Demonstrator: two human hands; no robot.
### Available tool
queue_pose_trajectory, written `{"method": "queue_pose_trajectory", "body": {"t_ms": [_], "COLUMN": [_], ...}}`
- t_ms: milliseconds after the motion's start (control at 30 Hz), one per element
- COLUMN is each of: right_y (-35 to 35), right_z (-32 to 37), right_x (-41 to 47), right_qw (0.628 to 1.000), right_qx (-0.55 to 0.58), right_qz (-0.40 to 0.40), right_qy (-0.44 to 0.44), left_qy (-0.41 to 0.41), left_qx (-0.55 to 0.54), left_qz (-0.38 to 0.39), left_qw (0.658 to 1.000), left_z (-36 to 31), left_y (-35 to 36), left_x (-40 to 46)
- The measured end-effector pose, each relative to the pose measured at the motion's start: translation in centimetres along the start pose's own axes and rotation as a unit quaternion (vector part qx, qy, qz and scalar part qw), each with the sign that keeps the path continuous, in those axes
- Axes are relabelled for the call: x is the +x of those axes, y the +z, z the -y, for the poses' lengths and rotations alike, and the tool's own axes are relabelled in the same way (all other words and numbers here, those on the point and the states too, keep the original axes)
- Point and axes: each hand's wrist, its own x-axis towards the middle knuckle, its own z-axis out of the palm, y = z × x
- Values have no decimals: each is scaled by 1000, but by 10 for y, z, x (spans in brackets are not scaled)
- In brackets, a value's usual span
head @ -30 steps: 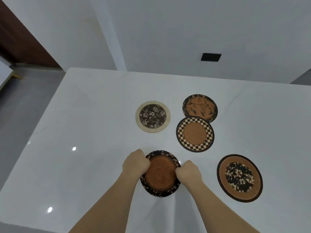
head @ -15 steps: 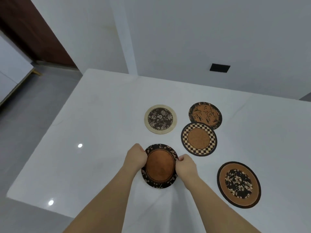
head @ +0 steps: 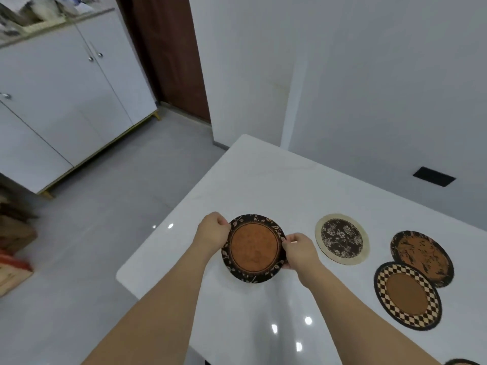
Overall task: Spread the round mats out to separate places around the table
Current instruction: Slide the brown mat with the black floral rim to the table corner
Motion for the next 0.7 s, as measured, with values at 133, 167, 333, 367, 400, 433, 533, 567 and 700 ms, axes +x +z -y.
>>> {"method": "queue_pose_trajectory", "body": {"t_ms": [133, 167, 333, 367, 400, 433, 533, 567, 700], "right_y": [66, 81, 134, 140, 147, 153, 168, 173, 191], "right_z": [34, 40, 67, 71, 74, 77, 76, 72, 58], "right_x": [22, 28, 65, 72, 80, 88, 116, 125, 162], "right_qw": [1000, 1000, 1000, 1000, 1000, 1000, 1000, 1000, 995], "right_qx": [-1, 2, 10, 13, 16, 18, 13, 2, -58], "right_qz": [19, 19, 7, 6, 5, 3, -14, -23, -59], "right_qy": [10, 12, 3, 1, -2, -6, -10, -12, -55], "left_qy": [-21, -28, -46, -43, -40, -36, -11, -3, 8], "left_qx": [-25, -28, -41, -40, -39, -38, -35, -35, -43], "left_qz": [-3, 2, 11, 11, 8, 2, -22, -28, -38], "left_qw": [999, 999, 998, 998, 998, 999, 999, 999, 998], "left_z": [23, 28, 38, 39, 40, 40, 42, 43, 60], "left_y": [-50, -60, -93, -96, -98, -99, -95, -92, -73], "left_x": [55, 70, 139, 150, 160, 171, 202, 213, 249]}}
